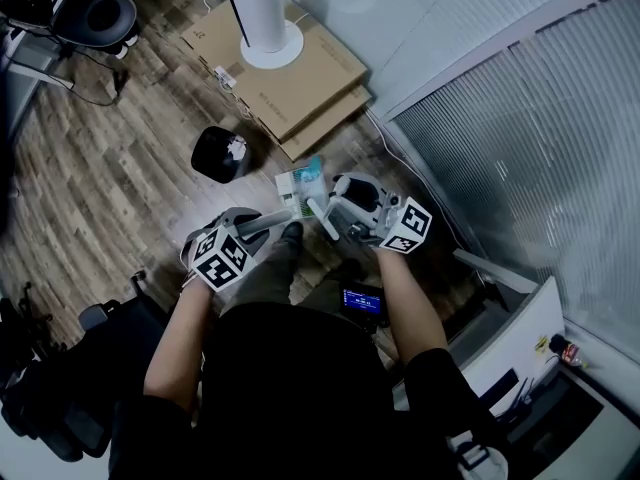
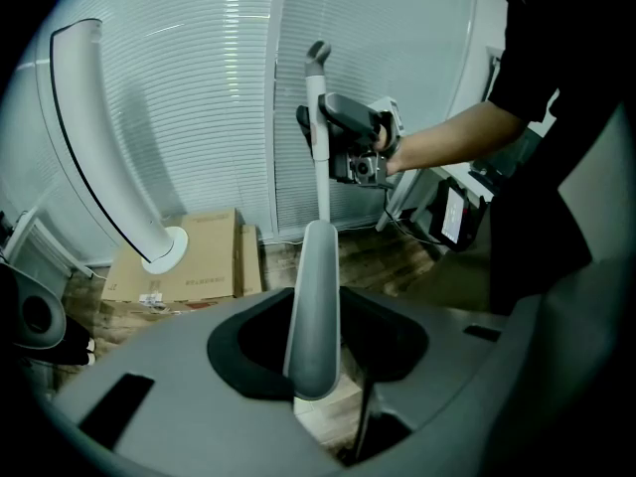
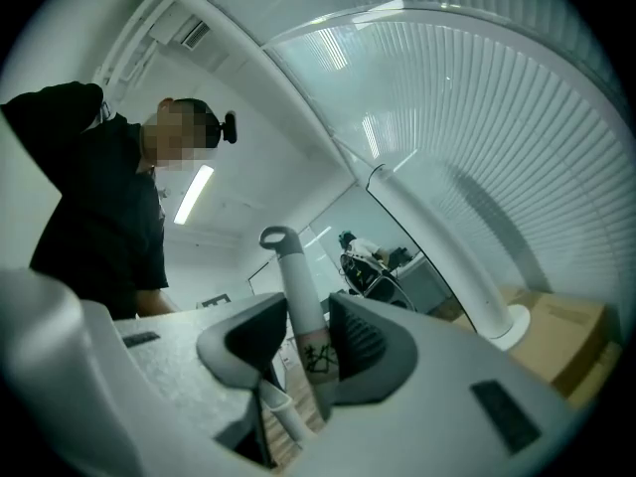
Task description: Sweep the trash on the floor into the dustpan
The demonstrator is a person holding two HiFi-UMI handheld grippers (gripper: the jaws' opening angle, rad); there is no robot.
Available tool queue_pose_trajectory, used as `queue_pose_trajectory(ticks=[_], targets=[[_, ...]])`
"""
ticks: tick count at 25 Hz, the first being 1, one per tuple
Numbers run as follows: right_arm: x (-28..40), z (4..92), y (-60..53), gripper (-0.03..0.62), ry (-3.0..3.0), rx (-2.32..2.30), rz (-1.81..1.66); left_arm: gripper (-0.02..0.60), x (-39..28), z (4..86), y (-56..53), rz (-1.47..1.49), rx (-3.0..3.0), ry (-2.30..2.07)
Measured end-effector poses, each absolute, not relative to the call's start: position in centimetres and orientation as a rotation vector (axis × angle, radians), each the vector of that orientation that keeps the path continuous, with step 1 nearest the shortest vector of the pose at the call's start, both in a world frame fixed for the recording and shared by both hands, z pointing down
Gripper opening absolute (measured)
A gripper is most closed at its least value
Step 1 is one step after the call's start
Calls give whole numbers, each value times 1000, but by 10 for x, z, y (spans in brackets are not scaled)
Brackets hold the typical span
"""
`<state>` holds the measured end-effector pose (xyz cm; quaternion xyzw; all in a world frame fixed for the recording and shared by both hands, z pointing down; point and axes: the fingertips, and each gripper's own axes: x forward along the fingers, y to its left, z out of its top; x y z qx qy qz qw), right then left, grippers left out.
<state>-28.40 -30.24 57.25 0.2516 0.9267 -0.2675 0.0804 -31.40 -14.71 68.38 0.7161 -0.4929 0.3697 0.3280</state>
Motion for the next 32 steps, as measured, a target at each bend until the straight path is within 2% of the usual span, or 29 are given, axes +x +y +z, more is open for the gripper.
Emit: queue_pose_trajectory(ticks=[11, 14, 18, 22, 26, 32], targets=[[-240, 554, -305, 129, 3005, 624, -612, 134, -315, 687, -145, 1006, 1928, -1266], [-229, 544, -305, 129, 3102, 529, -551, 192, -317, 683, -140, 1014, 1951, -1228], [-215, 519, -309, 129, 3151, 359, -499, 201, -325, 659, -133, 973, 2023, -1190], [-200, 481, -320, 130, 3113, 162, -480, 195, -340, 594, -146, 730, 2165, -1291], [-185, 441, -337, 130, 3062, -27, -482, 158, -352, 525, -170, 503, 2342, -1472], [-149, 374, -347, 130, 2954, -315, -339, 35, -358, 434, -188, -129, 2406, -1665]])
